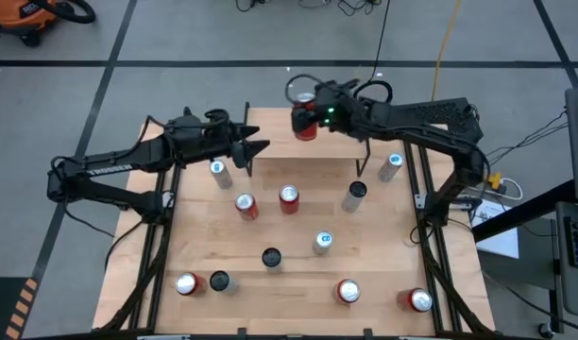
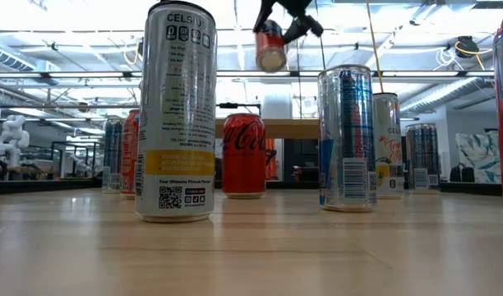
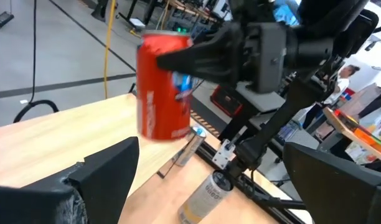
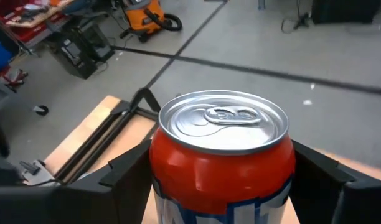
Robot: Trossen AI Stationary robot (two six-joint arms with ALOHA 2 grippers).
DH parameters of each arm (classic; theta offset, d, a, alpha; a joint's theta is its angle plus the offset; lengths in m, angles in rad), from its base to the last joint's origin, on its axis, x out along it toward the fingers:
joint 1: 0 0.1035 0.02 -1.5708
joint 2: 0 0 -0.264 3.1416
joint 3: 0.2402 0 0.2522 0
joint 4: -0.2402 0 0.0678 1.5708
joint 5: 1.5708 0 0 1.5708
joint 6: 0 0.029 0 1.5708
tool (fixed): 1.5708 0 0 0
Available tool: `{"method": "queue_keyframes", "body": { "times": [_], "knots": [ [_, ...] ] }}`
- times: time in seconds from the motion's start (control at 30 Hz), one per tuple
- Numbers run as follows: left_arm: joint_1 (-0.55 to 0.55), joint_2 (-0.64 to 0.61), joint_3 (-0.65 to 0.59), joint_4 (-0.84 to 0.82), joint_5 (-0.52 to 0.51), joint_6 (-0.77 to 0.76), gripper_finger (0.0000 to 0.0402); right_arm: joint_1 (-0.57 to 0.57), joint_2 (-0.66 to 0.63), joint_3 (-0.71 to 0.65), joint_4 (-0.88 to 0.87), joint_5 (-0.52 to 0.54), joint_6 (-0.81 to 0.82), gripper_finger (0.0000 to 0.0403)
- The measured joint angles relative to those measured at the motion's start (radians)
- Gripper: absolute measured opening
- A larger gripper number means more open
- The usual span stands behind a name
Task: Place canned beverage on shelf
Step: Put the middle red soda can on the shelf
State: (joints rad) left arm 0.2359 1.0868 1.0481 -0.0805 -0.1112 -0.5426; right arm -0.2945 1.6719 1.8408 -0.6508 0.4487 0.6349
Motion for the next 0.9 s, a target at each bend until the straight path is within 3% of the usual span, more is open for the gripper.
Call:
{"method": "queue_keyframes", "body": {
  "times": [0.2,0.5,0.9],
  "knots": [
    [-0.001,-0.046,0.0,-0.138,0.002,-0.001,0.04,0.043,0.11,0.0,0.107,0.047,0.058,0.0277],
    [-0.001,-0.138,0.0,-0.369,-0.013,0.0,0.04,0.063,0.205,0.0,0.214,0.177,-0.02,0.0277],
    [-0.001,-0.152,0.0,-0.427,-0.045,0.0,0.04,0.088,0.291,0.0,0.29,0.233,-0.05,0.0277]
  ]
}}
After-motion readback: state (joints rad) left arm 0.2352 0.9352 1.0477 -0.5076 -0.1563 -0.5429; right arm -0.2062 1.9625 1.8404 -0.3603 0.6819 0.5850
